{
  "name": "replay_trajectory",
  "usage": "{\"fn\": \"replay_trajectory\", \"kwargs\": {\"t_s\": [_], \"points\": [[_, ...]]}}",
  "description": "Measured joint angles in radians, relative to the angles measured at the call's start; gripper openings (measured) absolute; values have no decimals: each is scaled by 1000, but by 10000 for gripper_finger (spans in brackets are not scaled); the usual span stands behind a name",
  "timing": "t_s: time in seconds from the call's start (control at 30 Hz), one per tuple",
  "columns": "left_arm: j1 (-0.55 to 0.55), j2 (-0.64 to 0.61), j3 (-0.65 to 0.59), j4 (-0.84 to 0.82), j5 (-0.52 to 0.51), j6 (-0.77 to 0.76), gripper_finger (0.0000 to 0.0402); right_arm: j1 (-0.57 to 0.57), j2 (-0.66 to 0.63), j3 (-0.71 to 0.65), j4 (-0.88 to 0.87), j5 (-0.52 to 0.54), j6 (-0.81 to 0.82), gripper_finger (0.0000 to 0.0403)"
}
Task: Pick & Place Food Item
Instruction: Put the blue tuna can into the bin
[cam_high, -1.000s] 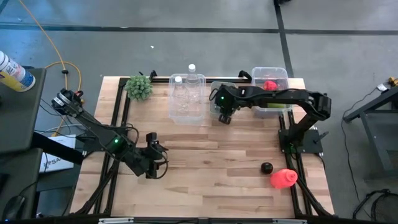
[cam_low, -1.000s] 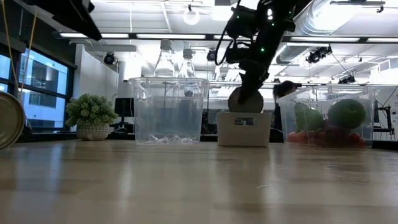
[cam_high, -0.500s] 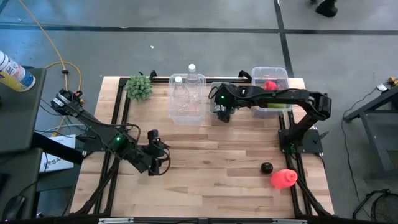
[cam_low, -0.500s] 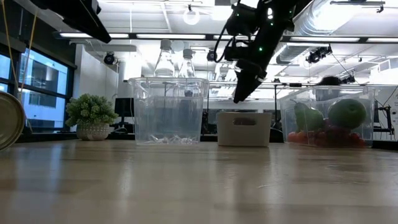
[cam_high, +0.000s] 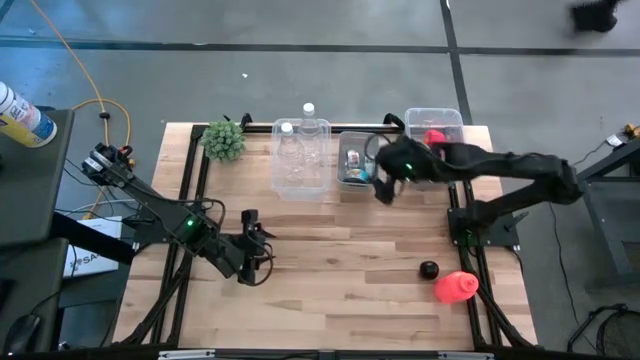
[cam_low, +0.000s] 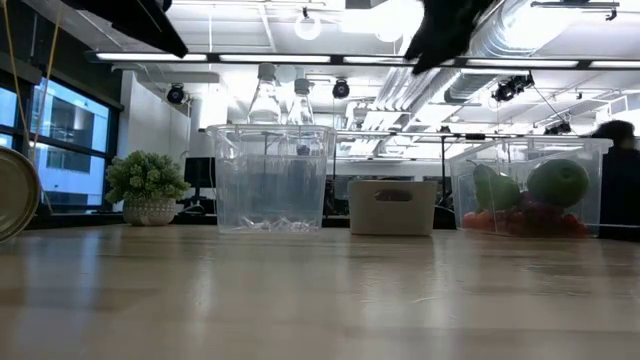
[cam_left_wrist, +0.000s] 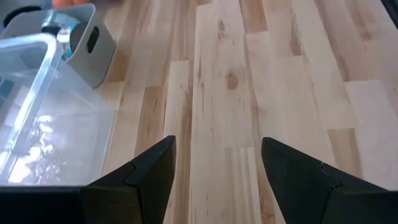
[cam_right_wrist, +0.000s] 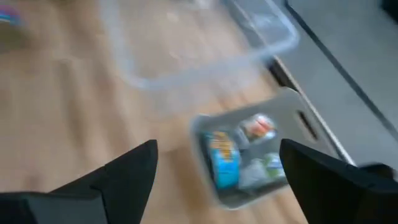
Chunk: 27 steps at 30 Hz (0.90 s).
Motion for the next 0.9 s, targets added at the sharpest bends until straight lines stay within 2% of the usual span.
{"fn": "replay_trajectory", "kwargs": {"t_s": [0.17,0.43,0.67,0.83,0.9], "points": [[27,0,0,32,49,34,228,190,-47,0,-46,-16,58,327],[103,0,0,43,89,35,228,425,-6,-1,-143,7,247,325],[193,0,0,53,89,53,228,564,108,0,-39,273,333,325],[240,0,0,58,89,52,228,609,252,-2,-11,386,331,325],[252,1,0,59,89,51,228,626,319,-14,77,448,329,325]]}}
